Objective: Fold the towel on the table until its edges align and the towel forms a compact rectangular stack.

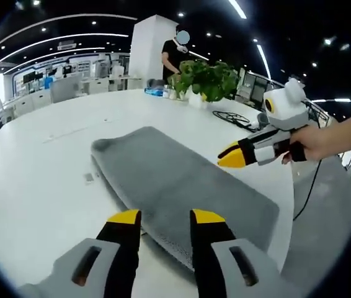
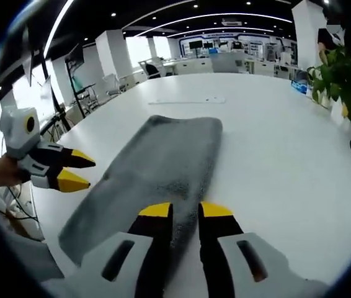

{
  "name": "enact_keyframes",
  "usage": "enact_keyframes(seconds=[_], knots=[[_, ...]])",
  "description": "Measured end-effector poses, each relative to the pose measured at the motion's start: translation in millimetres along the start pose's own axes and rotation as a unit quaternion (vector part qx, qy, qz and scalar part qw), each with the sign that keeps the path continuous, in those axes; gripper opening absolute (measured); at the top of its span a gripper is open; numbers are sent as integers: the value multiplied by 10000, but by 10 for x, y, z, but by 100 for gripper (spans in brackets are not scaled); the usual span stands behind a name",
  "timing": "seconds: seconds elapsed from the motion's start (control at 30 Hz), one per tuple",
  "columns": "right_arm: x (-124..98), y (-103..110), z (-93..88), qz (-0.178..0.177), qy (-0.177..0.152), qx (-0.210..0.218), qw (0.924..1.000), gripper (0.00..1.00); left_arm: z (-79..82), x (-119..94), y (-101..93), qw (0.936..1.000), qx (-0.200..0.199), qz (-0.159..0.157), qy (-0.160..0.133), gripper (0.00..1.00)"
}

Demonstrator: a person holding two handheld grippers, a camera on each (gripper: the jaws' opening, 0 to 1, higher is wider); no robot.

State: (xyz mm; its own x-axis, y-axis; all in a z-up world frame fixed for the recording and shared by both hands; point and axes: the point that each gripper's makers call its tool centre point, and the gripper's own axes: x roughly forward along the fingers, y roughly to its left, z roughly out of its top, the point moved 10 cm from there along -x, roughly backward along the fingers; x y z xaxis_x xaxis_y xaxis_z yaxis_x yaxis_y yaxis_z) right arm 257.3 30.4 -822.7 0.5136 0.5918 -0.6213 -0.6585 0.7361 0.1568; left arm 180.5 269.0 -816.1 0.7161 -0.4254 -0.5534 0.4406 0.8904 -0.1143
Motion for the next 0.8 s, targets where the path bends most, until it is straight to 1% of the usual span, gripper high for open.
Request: enact_keyframes(seconds=[0.07, 0.23, 0.33, 0.47, 0.57, 0.8], knots=[[-39, 10, -7, 46, -30, -52, 10000, 15, -8, -59, -31, 10000, 43, 31, 34, 39], [-125, 72, -36, 167, -35, -89, 9998, 18, -19, -164, -103, 9998, 194, -24, 24, 40], [-173, 104, -54, 237, 47, -192, 9995, 20, -31, -240, -147, 9996, 274, -43, 28, 41], [-265, 131, -71, 236, 30, -152, 9996, 20, -46, -336, -241, 9992, 360, -171, 73, 42], [-335, 149, -122, 260, 62, -102, 9996, 21, -54, -356, -280, 9988, 435, -189, 114, 43], [-518, 189, -183, 323, 110, -92, 9994, 20, -44, -397, -429, 9988, 407, -259, 89, 43]])
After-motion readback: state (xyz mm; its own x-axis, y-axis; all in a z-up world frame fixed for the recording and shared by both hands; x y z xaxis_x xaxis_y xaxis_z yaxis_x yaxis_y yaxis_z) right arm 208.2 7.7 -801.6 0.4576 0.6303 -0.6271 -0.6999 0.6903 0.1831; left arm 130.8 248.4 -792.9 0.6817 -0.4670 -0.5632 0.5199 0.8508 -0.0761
